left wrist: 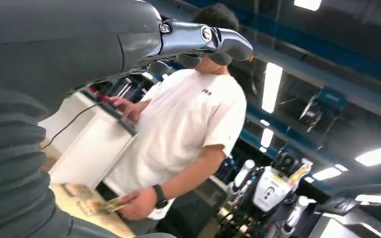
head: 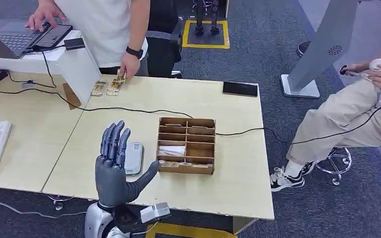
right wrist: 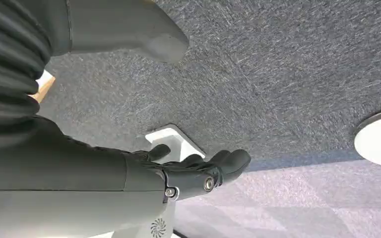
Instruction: Pass the card to the sensor for recognition and then transmit it.
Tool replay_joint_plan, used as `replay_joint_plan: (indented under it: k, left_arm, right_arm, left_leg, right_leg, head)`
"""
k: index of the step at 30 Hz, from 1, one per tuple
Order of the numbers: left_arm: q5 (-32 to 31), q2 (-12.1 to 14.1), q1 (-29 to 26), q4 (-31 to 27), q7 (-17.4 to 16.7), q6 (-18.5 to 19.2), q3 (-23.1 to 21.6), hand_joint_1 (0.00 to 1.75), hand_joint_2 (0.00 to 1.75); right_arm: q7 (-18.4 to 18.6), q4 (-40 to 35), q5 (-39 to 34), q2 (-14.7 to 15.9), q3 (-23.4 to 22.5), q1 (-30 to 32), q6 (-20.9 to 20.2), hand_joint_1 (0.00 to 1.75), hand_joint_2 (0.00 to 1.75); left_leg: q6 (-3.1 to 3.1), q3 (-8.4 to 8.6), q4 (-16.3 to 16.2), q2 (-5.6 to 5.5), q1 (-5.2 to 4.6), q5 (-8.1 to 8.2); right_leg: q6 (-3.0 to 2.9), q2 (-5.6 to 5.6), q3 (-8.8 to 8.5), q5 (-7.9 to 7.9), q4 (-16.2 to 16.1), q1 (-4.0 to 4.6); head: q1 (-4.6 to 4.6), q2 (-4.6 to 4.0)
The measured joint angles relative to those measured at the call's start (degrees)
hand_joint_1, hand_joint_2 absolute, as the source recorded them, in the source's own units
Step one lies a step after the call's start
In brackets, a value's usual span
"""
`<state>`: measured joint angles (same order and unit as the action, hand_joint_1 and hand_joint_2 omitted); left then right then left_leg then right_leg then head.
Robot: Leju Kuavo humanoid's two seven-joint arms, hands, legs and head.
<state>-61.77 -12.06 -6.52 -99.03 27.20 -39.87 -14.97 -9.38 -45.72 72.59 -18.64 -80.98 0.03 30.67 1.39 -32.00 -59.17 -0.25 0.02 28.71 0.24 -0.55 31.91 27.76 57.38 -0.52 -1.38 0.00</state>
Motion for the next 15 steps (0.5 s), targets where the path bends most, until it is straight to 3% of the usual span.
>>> replay_joint_plan:
  k: [10, 15]
  left_arm:
    - [1.6, 1.0, 0.9, 2.4, -7.2, 0.0, 0.0, 0.0, 1.75]
    - [-2.6, 2.3, 1.4, 3.4, -9.7, 0.0, -0.1, 0.0, 1.75]
  right_arm:
    - [-0.7, -0.2, 0.2, -0.1, -1.6, -0.6, -0.1, 0.0, 1.75]
    - [-1.4, -0.4, 0.3, -0.1, -1.9, -0.7, -0.5, 0.0, 1.75]
  left_leg:
    - [0.01, -0.01, 0.0, 0.0, 0.01, 0.0]
    - [0.01, 0.0, 0.0, 0.0, 0.01, 0.0]
  right_leg:
    - [0.04, 0.0, 0.01, 0.02, 0.0, -0.02]
    - [0.03, 0.0, 0.0, 0.02, 0.0, -0.01]
  head:
    - [0.0, 0.0]
    - [0.0, 0.0]
